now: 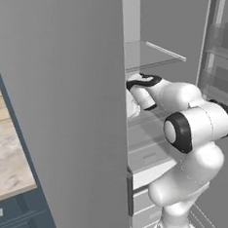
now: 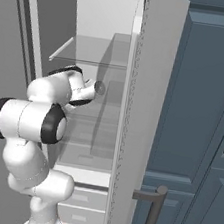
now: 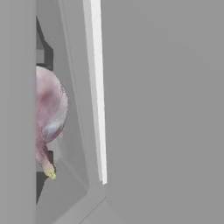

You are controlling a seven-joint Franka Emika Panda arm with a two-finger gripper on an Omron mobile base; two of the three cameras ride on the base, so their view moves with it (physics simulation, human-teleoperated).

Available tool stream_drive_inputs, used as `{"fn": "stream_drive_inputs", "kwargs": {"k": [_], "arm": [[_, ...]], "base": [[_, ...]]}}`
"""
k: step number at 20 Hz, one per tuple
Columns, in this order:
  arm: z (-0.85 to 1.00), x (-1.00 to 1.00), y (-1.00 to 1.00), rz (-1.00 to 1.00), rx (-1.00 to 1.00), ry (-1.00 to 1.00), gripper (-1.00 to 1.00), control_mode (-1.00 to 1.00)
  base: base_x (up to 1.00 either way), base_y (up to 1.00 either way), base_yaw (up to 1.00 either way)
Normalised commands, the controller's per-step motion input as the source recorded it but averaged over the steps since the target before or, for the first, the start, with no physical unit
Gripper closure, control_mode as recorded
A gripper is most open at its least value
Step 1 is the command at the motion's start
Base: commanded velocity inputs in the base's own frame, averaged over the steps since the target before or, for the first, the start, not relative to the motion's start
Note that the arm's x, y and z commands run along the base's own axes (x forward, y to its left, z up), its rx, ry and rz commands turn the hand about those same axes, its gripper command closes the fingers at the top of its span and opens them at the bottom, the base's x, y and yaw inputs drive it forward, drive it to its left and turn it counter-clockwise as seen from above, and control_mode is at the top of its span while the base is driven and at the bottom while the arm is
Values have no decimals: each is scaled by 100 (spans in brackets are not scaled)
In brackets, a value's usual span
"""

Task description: Grab the garlics from the fridge, place them in the blender, close the lid, and turn on the blender to create a marinade.

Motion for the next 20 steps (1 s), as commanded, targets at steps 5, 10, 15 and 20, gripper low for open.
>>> {"fn": "stream_drive_inputs", "kwargs": {"k": [5,10,15,20], "arm": [[23,-52,16,-1,-3,-21,100,-100],[61,-79,31,-5,-6,-15,100,-100],[55,-81,-12,-6,-2,2,100,-100],[78,-87,-28,-4,0,13,100,-100]], "base": [[0,0,0],[0,0,0],[0,0,0],[0,0,0]]}}
